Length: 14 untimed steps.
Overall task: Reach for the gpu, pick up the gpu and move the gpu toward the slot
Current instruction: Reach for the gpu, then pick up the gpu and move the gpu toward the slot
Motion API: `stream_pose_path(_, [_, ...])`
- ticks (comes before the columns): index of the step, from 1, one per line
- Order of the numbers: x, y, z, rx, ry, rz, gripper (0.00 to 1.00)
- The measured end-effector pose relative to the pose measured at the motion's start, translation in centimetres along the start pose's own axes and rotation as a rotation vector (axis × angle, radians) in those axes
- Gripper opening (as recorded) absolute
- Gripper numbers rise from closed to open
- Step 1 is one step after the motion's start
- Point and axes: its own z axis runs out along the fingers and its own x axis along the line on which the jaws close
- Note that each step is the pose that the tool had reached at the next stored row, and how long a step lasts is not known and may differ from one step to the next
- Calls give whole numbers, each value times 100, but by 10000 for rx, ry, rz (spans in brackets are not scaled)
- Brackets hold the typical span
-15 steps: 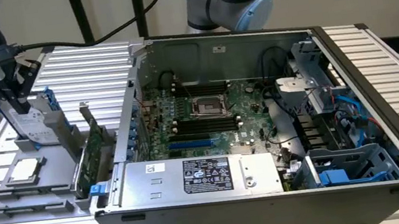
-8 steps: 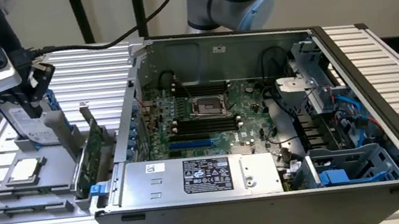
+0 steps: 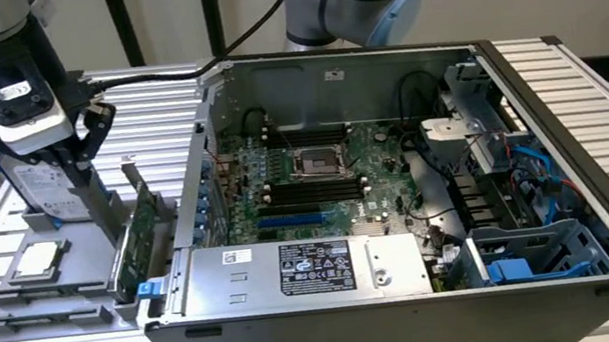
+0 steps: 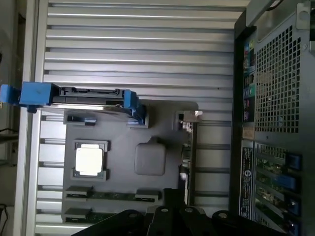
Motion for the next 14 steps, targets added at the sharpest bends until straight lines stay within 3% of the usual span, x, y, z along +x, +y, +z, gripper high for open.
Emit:
stream_pose_path(5, [-119,-57,29,55,1,1,11])
stream_pose_path(14, [-121,-57,29,57,3,1,11])
